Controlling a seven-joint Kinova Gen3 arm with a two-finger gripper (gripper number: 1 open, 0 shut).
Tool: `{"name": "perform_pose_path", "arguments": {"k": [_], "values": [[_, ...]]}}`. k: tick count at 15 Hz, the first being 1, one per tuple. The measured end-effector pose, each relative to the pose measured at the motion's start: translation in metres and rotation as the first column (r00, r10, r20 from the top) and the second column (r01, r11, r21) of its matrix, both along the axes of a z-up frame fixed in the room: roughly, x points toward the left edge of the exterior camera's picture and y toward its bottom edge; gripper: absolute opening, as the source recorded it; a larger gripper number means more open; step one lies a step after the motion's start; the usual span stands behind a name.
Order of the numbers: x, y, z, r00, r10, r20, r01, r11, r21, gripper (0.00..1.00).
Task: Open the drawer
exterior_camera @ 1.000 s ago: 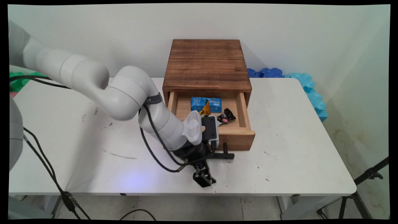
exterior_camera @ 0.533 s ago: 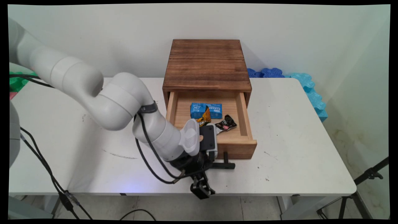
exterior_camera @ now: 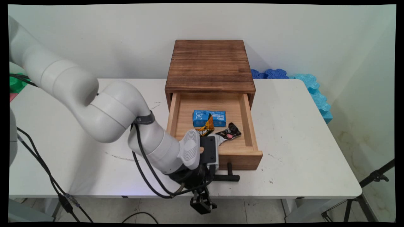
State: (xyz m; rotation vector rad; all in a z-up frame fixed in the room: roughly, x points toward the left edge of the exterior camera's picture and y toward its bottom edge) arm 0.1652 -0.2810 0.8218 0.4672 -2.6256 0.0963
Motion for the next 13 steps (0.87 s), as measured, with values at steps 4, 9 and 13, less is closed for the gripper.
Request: {"name": "perform_pose_path", "arguments": {"k": [4, 9, 13], "values": [[-0.001, 0.013, 0.002, 1.000, -0.008, -0.003, 0.008, 1.000, 0.007, 1.00], [-0.001, 0.022, 0.005, 1.000, -0.022, -0.005, 0.022, 1.000, 0.002, 1.00], [0.001, 0.028, 0.012, 0.999, -0.045, -0.003, 0.044, 0.999, -0.017, 1.00]]}}
